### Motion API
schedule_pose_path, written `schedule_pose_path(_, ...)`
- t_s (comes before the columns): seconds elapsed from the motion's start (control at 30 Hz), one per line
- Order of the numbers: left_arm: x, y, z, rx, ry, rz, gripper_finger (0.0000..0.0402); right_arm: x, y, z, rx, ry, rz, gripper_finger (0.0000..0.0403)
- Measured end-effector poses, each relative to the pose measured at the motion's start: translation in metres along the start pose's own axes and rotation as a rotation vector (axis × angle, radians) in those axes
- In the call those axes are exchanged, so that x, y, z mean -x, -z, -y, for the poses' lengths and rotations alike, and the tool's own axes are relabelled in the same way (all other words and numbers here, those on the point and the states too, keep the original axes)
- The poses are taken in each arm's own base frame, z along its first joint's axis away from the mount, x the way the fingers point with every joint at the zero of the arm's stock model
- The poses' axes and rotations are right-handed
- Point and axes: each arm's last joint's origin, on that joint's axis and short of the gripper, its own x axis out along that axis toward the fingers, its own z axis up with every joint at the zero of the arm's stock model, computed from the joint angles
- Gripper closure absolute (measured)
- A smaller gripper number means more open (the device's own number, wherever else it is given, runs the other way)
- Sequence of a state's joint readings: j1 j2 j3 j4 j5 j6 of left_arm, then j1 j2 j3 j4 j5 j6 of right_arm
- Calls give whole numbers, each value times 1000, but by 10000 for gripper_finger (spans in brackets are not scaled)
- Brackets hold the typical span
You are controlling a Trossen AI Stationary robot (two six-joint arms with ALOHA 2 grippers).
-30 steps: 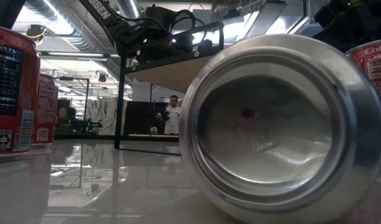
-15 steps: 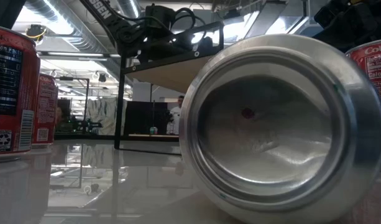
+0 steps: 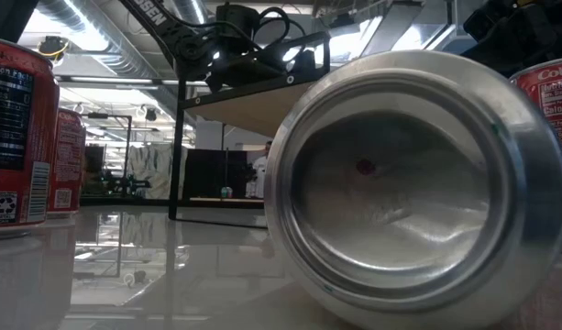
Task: Place canned beverage on shelf
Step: Put the green soda can on the shelf aligned with the other green soda can
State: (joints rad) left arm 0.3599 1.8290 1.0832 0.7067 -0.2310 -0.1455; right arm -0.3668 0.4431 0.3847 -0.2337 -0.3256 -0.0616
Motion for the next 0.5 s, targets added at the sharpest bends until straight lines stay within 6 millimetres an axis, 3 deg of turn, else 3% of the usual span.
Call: schedule_pose_path(0.5,-3,7,1,1,55,-18,104,0,0,0,0,0,0,11)
